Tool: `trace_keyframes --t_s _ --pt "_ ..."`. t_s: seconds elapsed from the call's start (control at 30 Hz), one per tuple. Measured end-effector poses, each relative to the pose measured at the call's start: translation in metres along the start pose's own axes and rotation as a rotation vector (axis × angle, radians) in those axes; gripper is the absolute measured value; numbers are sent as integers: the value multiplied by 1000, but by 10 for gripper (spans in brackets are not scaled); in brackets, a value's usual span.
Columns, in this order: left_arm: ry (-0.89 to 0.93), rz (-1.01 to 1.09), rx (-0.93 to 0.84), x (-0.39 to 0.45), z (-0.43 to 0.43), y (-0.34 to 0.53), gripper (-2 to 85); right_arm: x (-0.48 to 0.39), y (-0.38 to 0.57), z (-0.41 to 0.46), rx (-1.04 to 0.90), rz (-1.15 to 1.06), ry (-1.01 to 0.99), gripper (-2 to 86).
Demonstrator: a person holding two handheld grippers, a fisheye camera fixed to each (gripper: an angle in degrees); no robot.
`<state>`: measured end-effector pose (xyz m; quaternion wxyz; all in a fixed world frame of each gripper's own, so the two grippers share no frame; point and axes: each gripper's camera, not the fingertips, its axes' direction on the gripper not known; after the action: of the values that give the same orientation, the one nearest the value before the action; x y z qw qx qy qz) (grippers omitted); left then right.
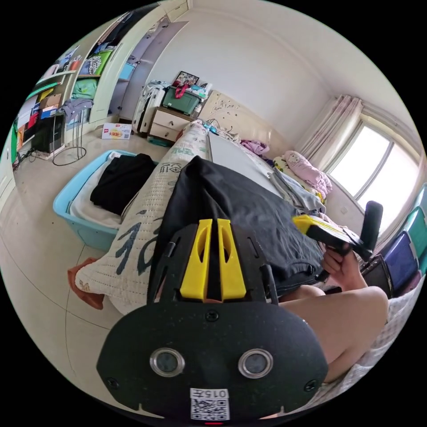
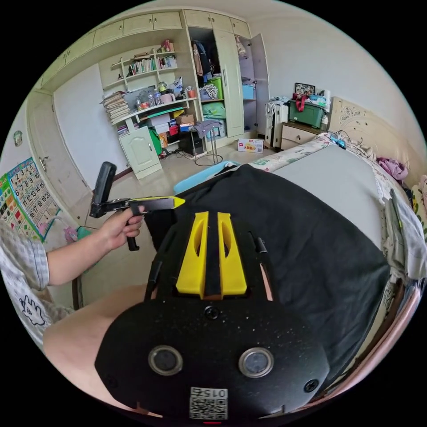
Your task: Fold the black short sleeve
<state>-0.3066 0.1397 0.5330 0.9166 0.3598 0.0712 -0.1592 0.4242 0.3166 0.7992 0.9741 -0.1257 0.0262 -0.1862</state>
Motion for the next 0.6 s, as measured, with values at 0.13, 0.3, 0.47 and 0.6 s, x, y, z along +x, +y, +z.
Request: trace_keyframes --t_s 0.13,0.3,0.47,0.6 --pt "40 -49 56 -7 -10 9 4 26 -66 23 -7 -29 94 8" --pt "71 -129 74 -19 -9 20 1 47 -158 88 -72 -42 86 -3" --pt "112 -203 72 -34 -2 29 0 63 -229 172 -212 -34 101 -5" --pt "137 -229 70 -37 1 31 1 68 -262 221 -331 -111 208 -6"
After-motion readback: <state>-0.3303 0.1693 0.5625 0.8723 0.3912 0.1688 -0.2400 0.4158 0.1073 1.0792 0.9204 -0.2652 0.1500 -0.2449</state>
